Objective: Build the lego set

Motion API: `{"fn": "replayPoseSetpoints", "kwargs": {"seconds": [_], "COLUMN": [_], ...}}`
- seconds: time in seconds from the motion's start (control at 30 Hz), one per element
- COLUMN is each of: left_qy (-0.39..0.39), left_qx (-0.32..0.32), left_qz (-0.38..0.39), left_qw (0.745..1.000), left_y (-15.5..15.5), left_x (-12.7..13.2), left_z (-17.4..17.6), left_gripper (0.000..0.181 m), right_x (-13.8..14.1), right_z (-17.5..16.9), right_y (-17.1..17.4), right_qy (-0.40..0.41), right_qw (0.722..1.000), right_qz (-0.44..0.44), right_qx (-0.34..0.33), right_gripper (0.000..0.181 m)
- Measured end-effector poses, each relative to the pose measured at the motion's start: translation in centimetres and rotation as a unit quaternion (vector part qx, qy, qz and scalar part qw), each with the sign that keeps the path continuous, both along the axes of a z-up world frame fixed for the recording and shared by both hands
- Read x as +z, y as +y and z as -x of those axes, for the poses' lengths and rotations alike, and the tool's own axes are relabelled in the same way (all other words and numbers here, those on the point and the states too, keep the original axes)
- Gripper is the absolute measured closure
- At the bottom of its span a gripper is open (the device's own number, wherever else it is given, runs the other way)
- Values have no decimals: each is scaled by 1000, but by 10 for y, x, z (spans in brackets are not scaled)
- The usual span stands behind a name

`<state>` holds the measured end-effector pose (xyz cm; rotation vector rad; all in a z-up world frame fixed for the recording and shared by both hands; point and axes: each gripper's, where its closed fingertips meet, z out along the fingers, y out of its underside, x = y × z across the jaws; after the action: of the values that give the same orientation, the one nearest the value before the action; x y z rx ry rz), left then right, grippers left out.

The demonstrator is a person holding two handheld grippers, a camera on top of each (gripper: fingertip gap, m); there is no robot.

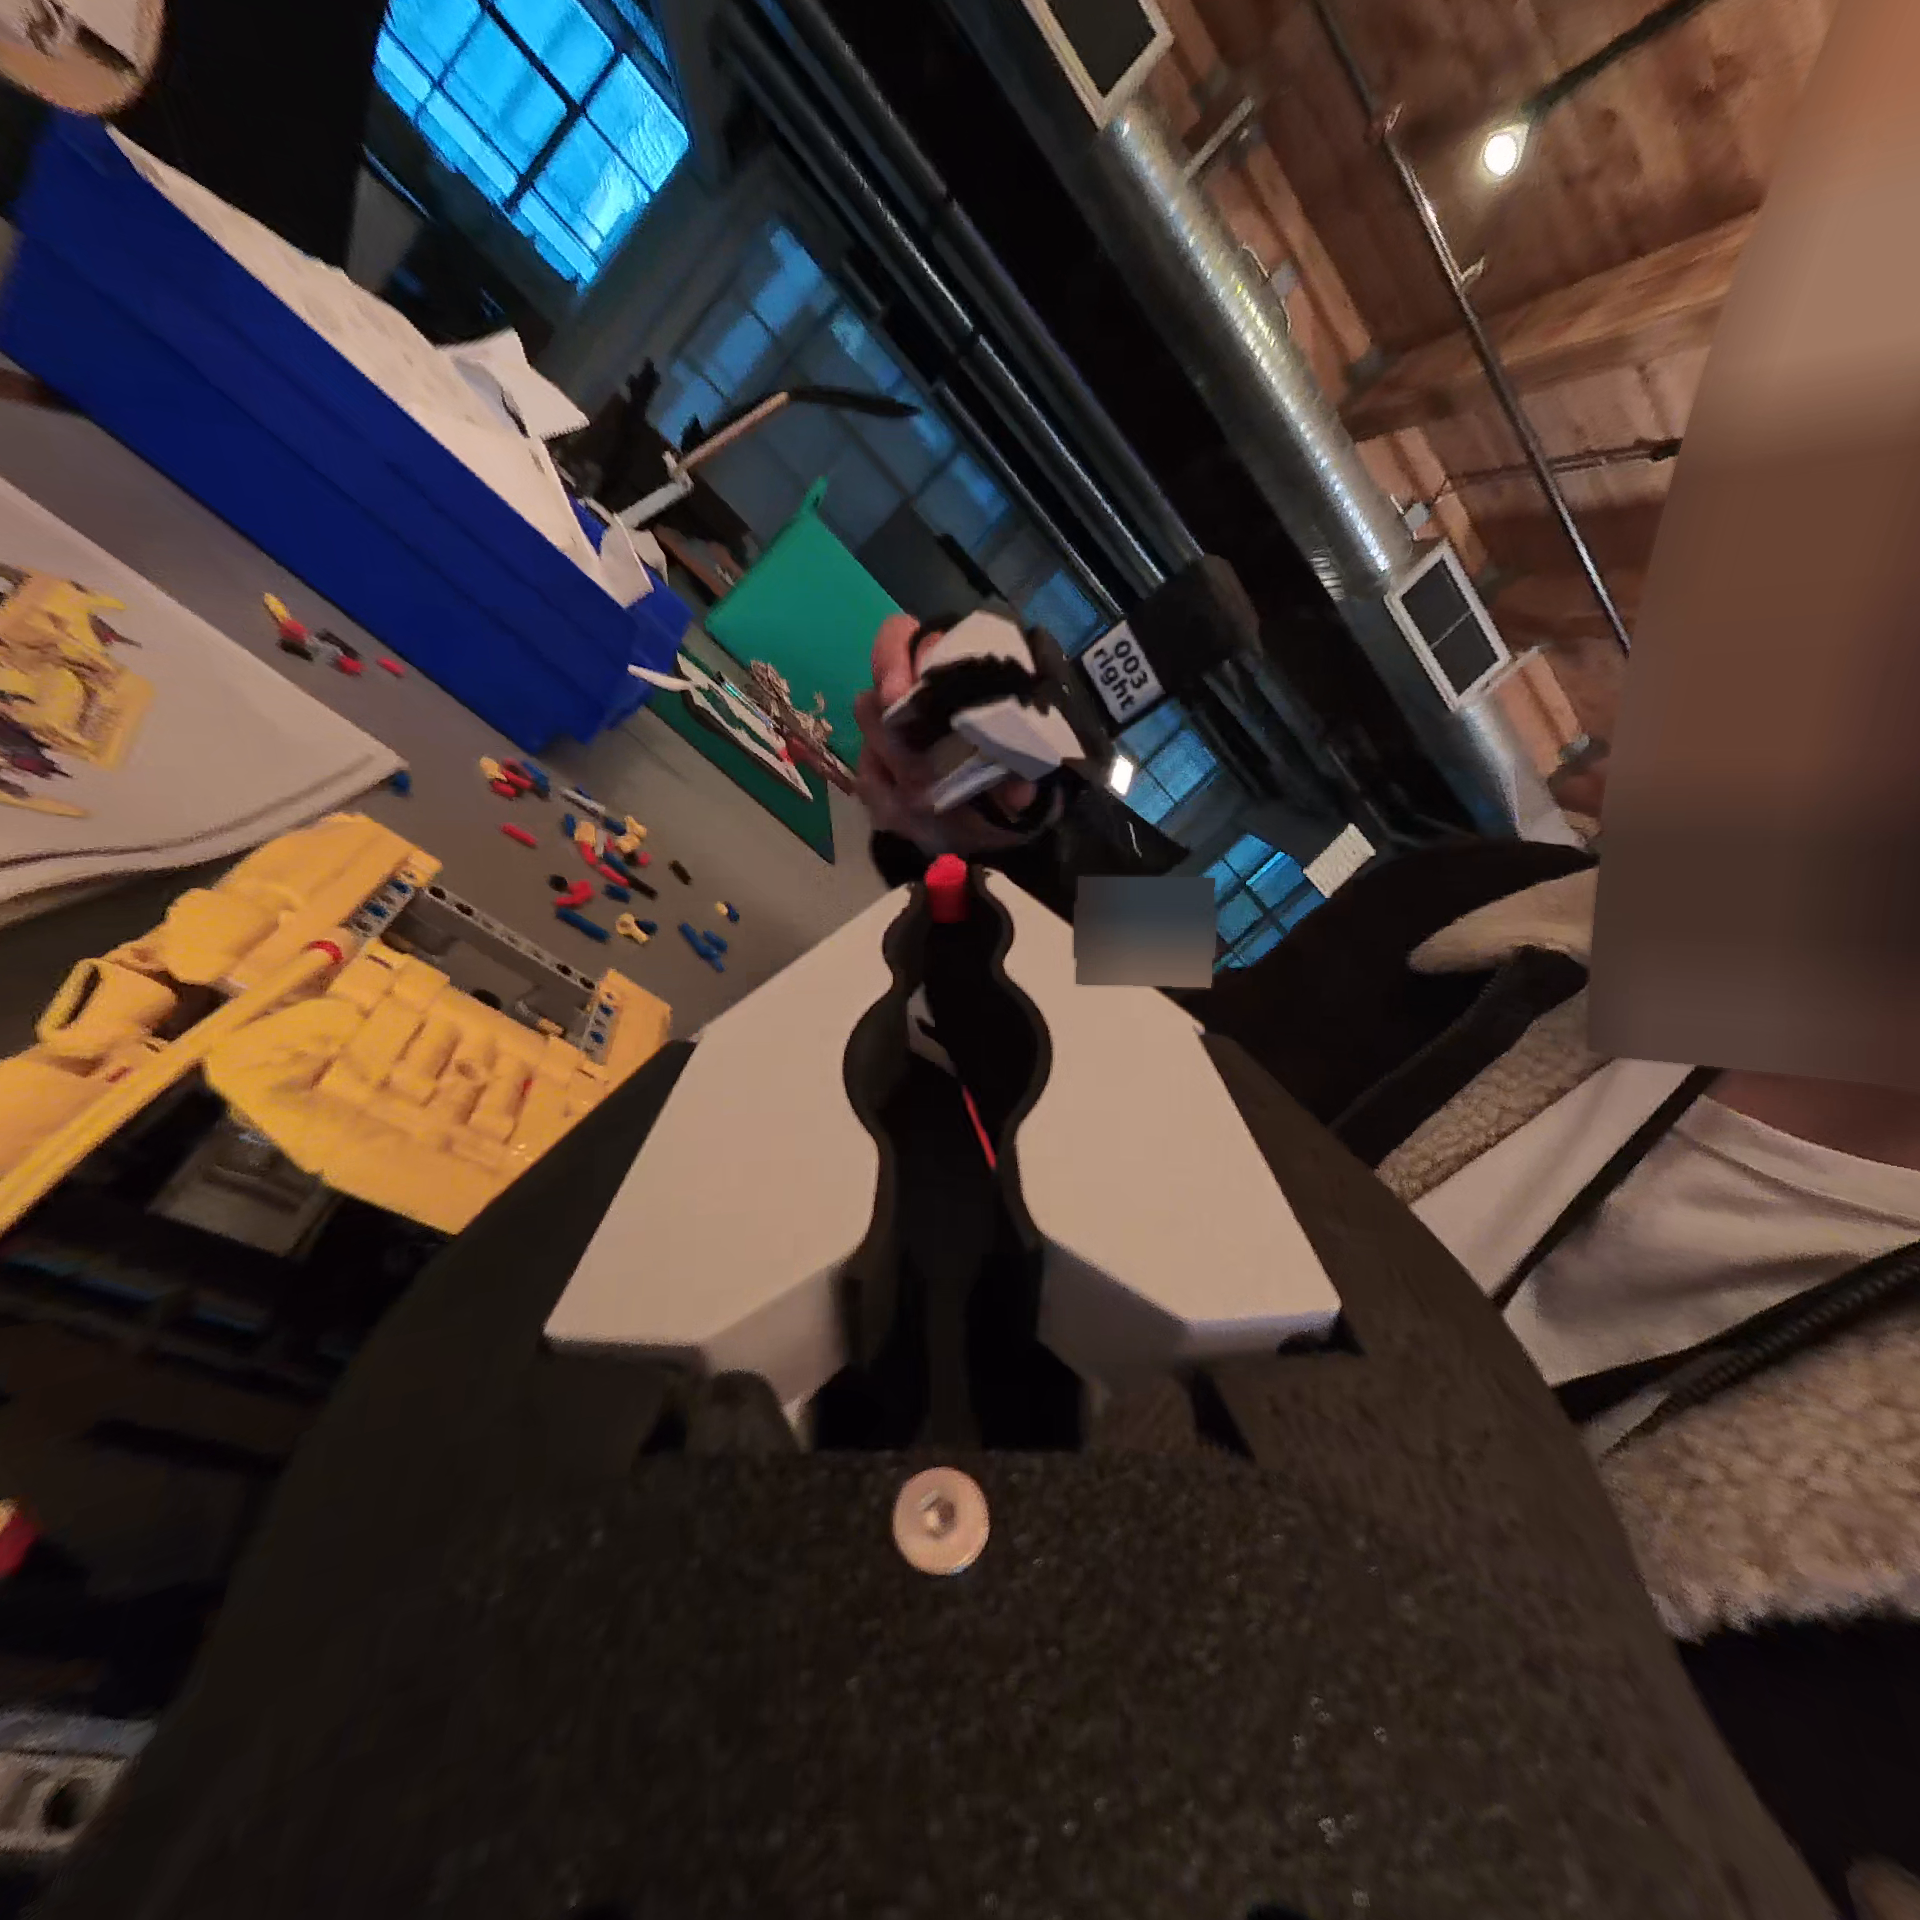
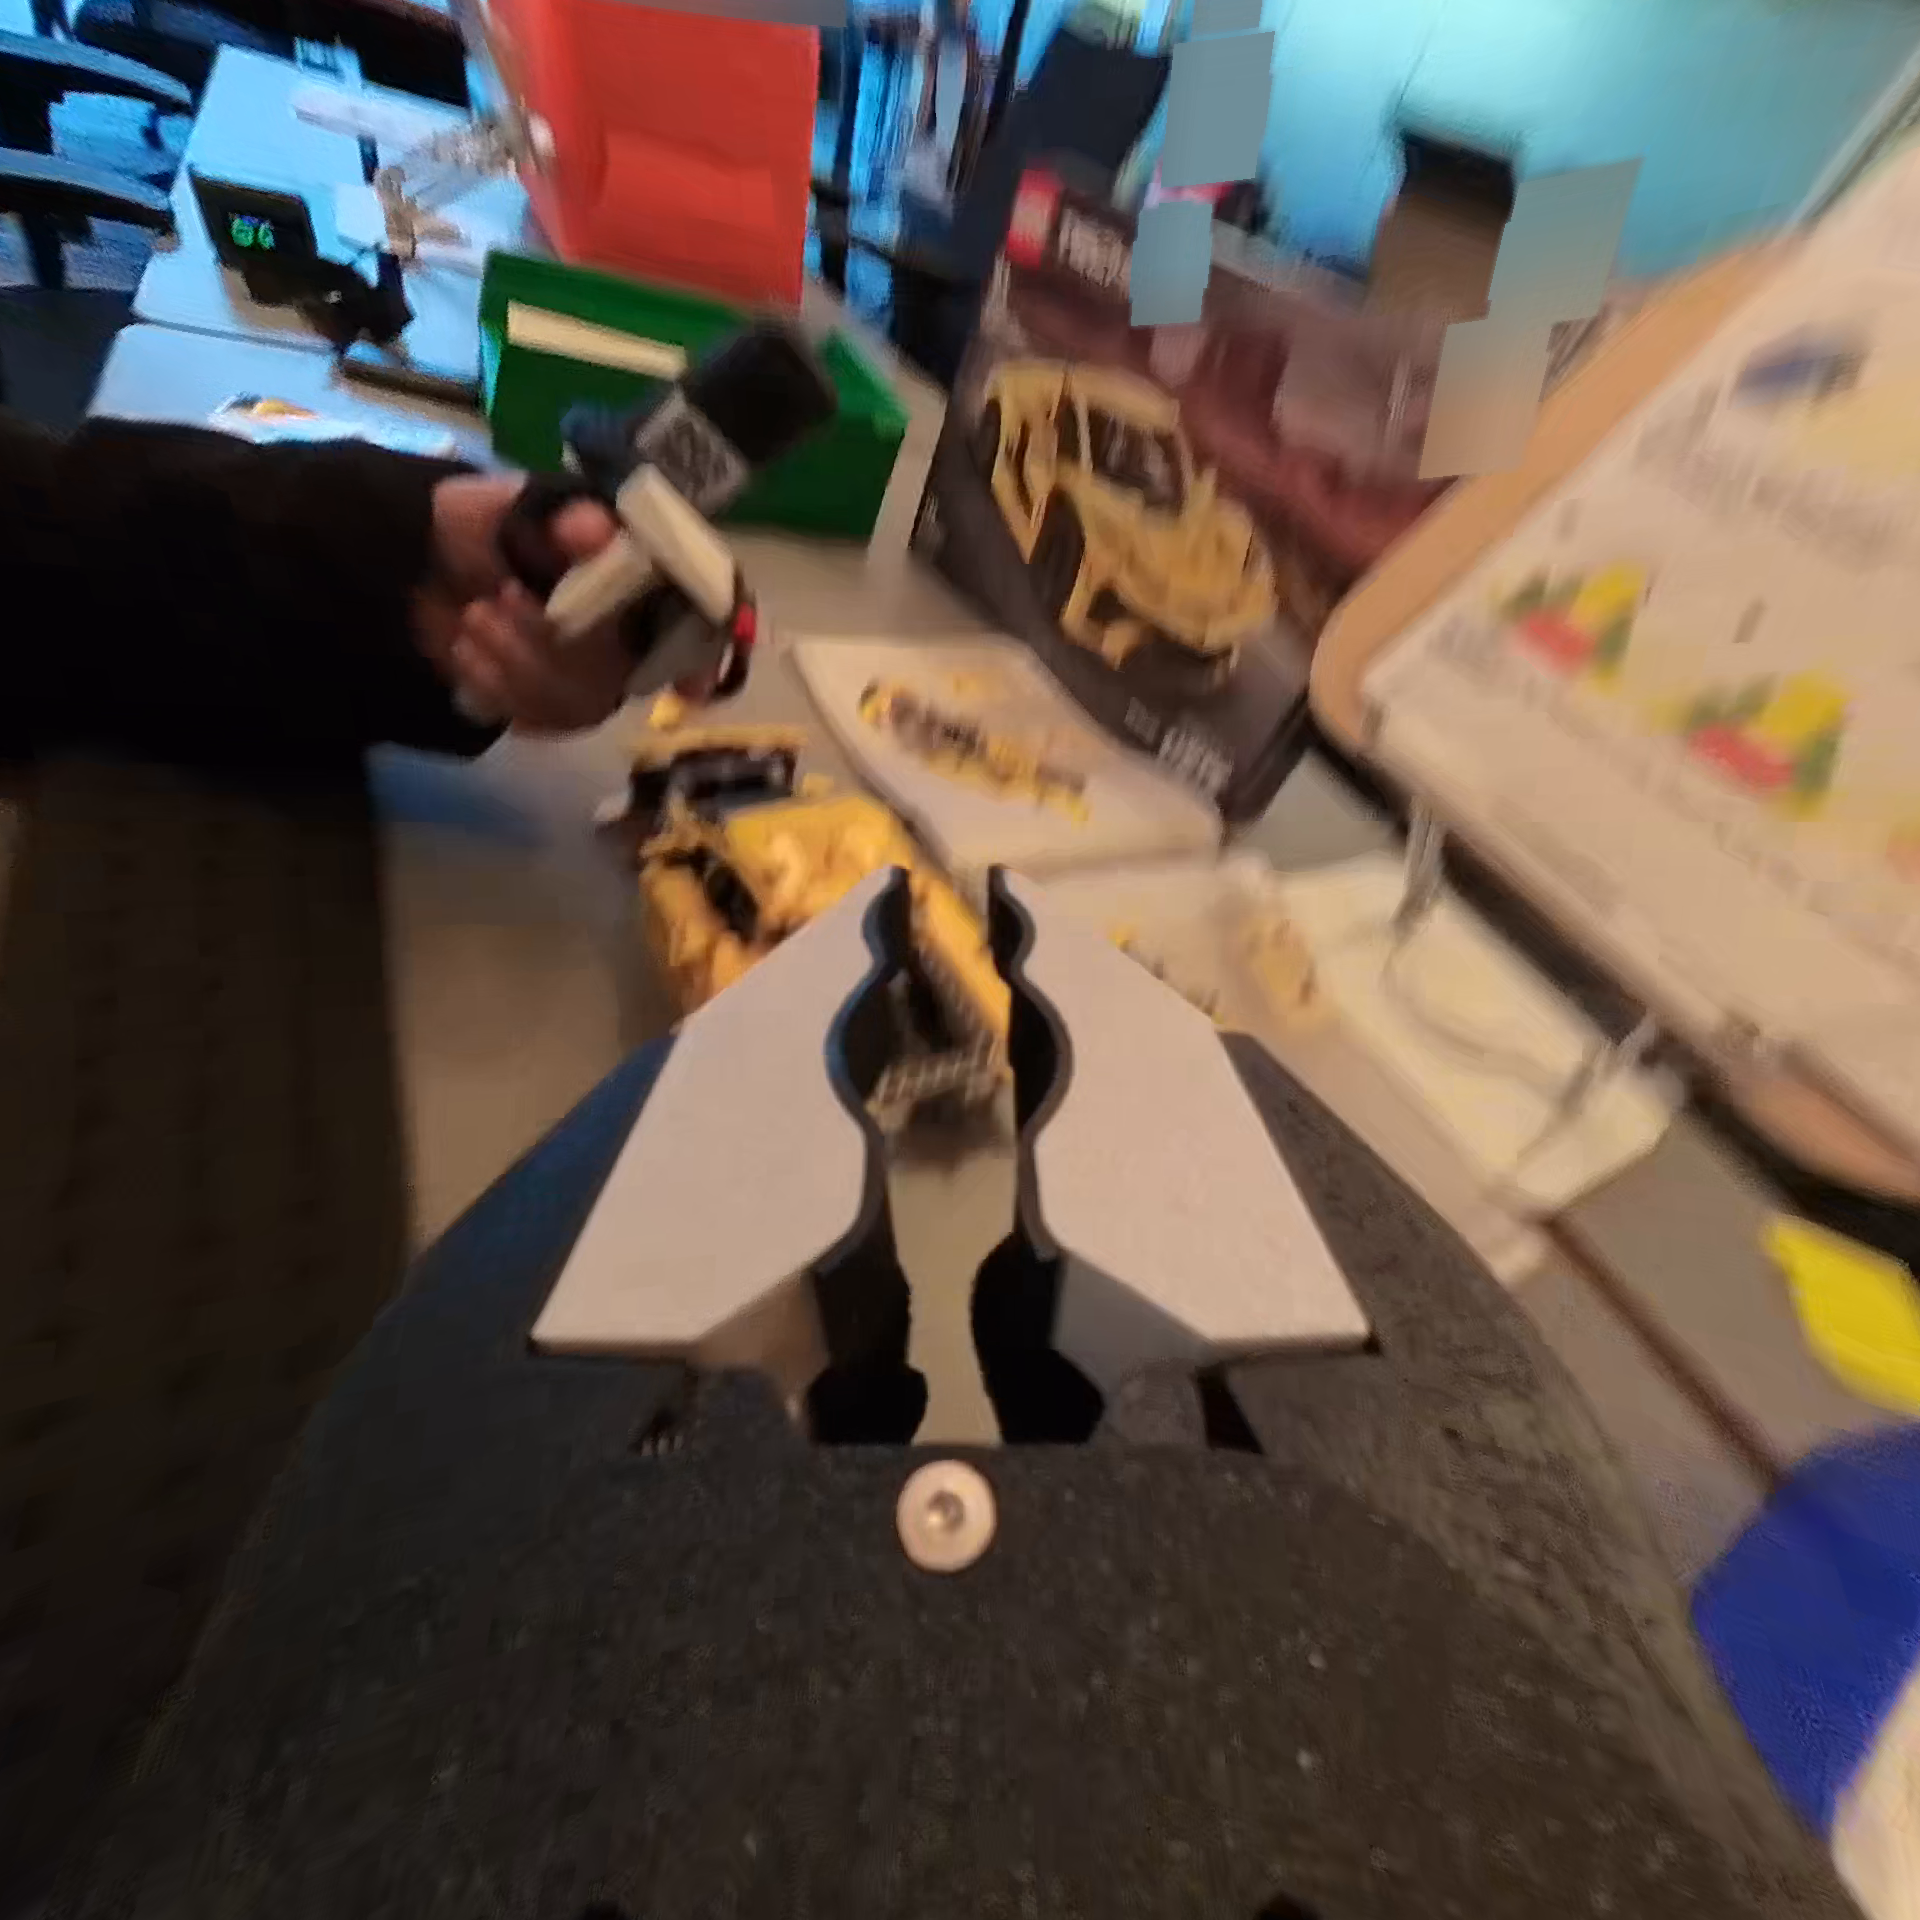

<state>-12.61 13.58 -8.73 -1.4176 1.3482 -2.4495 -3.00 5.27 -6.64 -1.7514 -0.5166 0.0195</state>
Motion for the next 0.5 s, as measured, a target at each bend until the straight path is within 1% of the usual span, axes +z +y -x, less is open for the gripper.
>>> {"fn": "replayPoseSetpoints", "kwargs": {"seconds": [0.03,0.1,0.17,0.2,0.27,0.33,0.43,0.47,0.5], "left_qy": [-1,-1,-3,-5,-5,-1,-5,-4,-3], "left_qx": [9,14,3,0,-4,-2,-8,-9,-10], "left_qz": [-9,-20,-16,-13,-11,-18,-16,-15,-15], "left_qw": [1000,1000,1000,1000,1000,1000,1000,1000,1000], "left_y": [2,1,-3,-5,-7,-8,-11,-11,-12], "left_x": [-1,-3,-1,0,0,-1,1,0,0], "left_z": [-1,-2,-2,-1,-1,-2,0,0,-1], "left_gripper": [174,174,174,175,174,174,175,175,174], "right_x": [-10,-45,-87,-106,-134,-148,-166,-172,-177], "right_z": [-12,-21,-10,-5,0,14,19,15,14], "right_y": [-17,-50,-77,-87,-96,-99,-100,-100,-101], "right_qy": [22,30,25,26,48,97,92,82,79], "right_qw": [999,989,976,970,955,940,927,921,915], "right_qz": [47,139,213,240,285,318,335,340,349], "right_qx": [-13,-33,-31,-32,-61,-79,-142,-171,-186], "right_gripper": [163,160,160,165,166,162,164,166,165]}}
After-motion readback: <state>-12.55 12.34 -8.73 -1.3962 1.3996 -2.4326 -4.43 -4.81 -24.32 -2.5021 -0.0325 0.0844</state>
